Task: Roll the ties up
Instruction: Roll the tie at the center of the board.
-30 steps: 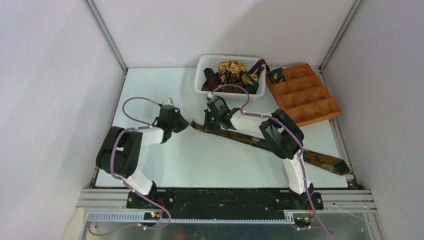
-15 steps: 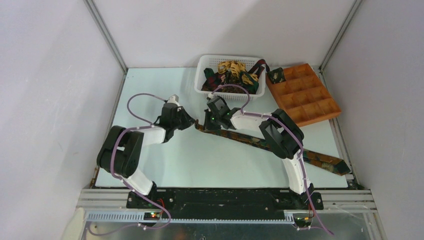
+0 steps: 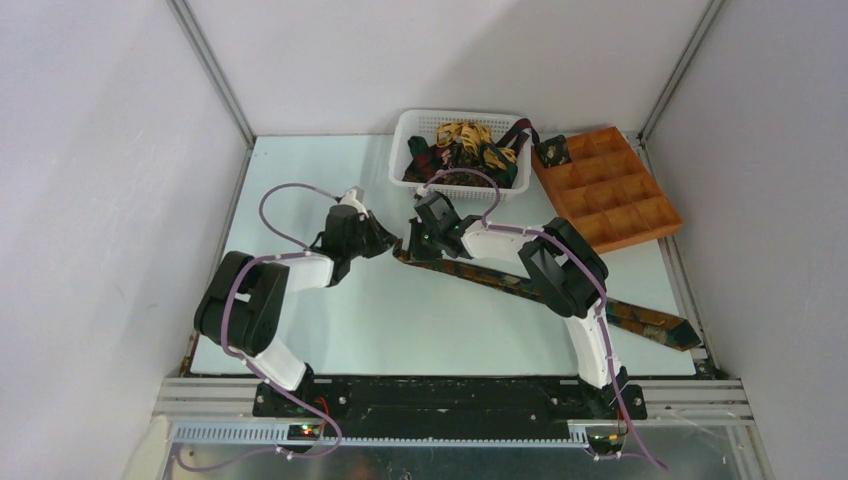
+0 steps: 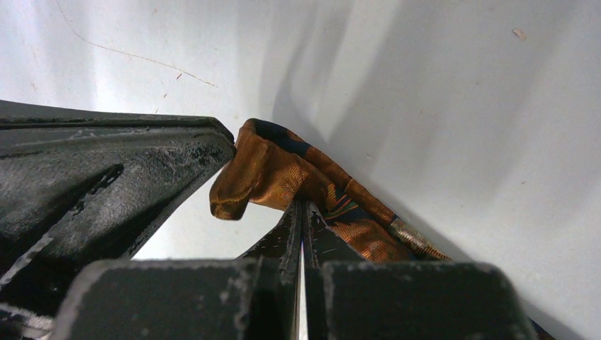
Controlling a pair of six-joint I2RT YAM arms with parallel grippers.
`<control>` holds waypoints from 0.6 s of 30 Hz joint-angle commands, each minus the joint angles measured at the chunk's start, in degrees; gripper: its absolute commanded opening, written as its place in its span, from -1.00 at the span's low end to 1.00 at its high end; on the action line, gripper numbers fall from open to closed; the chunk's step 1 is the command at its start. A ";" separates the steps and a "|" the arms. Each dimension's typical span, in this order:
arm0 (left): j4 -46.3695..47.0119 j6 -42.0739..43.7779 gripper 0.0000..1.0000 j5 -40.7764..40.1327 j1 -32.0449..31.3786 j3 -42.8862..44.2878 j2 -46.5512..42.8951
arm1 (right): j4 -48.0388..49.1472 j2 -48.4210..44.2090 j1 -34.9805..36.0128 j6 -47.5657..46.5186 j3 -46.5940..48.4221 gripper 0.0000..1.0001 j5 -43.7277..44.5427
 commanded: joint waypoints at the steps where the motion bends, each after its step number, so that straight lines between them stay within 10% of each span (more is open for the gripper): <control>1: -1.95 0.23 -0.95 -5.09 0.13 1.48 0.13 | 1.70 0.02 -0.34 0.53 -0.51 -1.00 1.10; 11: -10.16 -3.22 -1.00 -17.91 1.48 1.90 -2.92 | 2.06 0.34 -0.37 0.66 -0.57 -1.00 0.56; 18: -9.81 -2.26 -1.00 -12.83 1.37 4.18 1.58 | 1.98 0.54 -0.38 0.83 -0.57 -1.00 0.45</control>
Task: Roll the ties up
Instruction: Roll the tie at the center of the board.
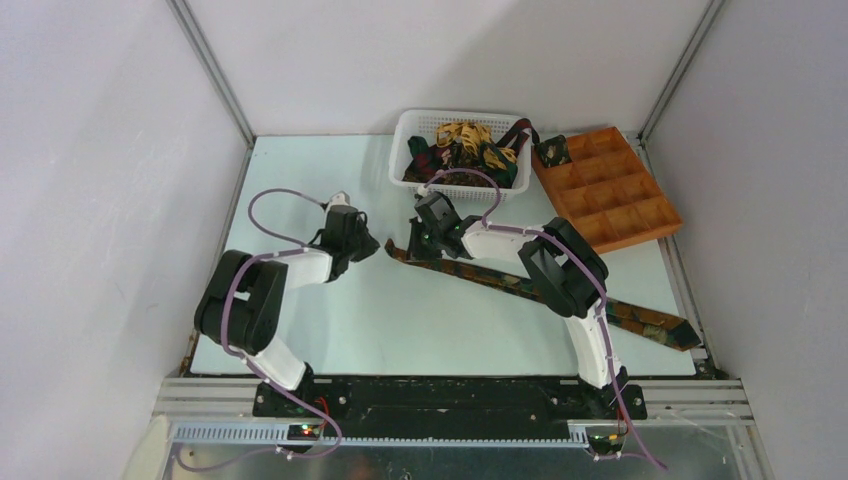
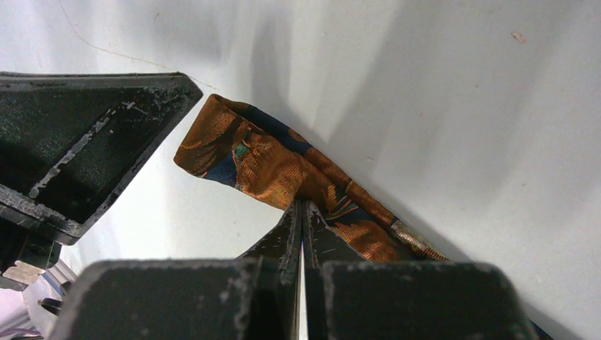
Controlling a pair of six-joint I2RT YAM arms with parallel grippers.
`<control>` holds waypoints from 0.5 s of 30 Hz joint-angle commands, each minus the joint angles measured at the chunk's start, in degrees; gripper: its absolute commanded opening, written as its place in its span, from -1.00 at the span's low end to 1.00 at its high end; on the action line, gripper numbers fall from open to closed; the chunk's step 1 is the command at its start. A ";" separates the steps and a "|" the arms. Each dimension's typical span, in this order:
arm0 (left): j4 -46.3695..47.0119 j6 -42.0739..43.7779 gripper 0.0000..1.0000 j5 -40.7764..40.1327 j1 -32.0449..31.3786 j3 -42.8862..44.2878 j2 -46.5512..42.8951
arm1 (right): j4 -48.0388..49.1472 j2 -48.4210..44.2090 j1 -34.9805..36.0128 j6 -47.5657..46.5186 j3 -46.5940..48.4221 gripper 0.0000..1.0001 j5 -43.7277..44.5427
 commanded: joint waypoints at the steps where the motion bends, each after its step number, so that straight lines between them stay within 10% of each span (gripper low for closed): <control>1: 0.94 -0.03 -1.00 2.08 0.08 3.16 2.79 | 1.06 0.55 -0.35 0.56 -0.27 -1.00 0.45; 15: 3.44 0.72 -1.00 10.58 -0.28 3.76 6.07 | 1.41 0.58 -0.33 0.97 -0.49 -1.00 0.36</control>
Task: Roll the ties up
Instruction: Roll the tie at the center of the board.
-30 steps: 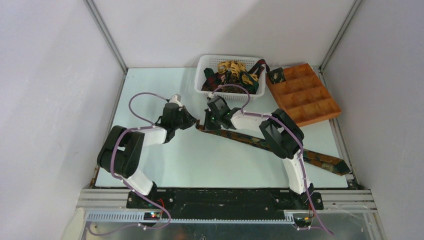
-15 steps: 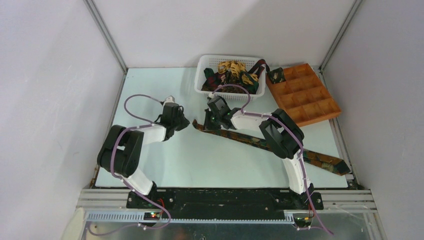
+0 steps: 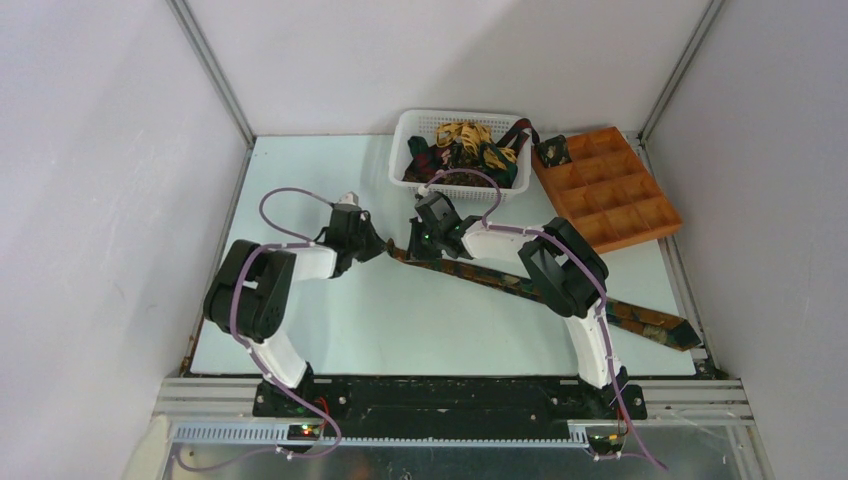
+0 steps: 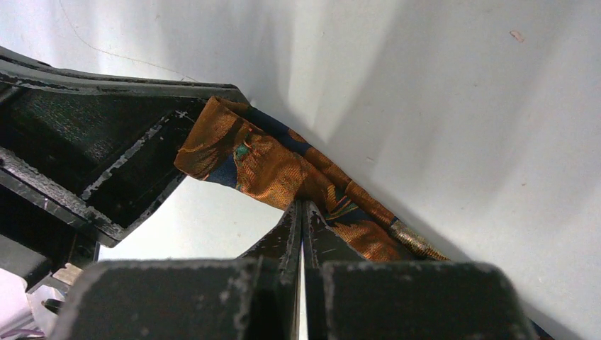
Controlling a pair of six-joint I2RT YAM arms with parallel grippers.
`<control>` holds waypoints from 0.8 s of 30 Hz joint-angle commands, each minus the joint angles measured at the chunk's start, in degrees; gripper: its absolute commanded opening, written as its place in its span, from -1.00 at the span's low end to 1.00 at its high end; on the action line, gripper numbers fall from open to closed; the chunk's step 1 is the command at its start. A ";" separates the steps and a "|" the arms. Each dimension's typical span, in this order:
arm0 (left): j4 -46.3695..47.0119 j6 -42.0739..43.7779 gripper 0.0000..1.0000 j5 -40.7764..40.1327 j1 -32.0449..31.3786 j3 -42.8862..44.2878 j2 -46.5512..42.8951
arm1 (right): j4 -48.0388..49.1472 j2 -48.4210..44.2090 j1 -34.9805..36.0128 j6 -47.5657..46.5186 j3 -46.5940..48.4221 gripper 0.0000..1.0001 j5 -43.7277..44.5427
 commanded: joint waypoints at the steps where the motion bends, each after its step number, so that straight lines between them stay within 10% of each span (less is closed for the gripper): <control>1: 2.72 0.53 -1.00 4.51 -0.37 1.04 1.15 | 1.28 0.61 -0.27 0.36 -0.43 -1.00 0.43; 24: 14.11 -1.02 -1.00 13.83 -2.00 -3.16 0.08 | 1.35 0.63 -0.28 0.76 -0.74 -1.00 1.13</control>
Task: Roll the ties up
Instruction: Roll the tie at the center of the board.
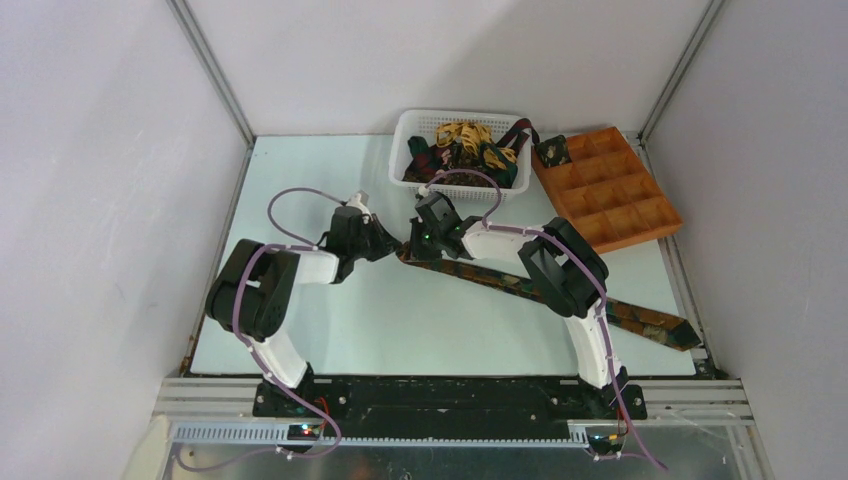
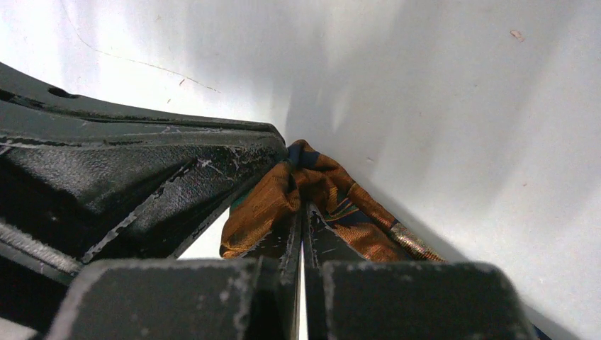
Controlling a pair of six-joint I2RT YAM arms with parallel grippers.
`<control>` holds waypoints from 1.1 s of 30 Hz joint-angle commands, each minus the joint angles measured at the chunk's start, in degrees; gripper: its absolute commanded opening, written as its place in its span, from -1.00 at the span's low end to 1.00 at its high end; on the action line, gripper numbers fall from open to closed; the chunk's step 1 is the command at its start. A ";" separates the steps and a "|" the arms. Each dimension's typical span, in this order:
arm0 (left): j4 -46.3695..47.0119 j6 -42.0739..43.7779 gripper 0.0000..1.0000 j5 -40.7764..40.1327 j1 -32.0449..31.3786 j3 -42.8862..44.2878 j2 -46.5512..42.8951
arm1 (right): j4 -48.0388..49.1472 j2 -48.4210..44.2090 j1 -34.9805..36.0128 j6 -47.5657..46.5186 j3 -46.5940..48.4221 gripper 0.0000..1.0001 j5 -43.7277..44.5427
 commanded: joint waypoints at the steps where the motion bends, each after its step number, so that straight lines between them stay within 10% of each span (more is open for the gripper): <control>1: 4.23 -1.01 -1.00 4.14 -1.04 -0.48 -0.79 | 0.84 0.63 -0.24 0.42 -0.40 -1.00 1.19; 33: 12.68 -6.08 -1.00 8.62 -4.44 -3.26 1.62 | 9.11 -7.82 -0.66 1.31 -9.40 -0.97 5.51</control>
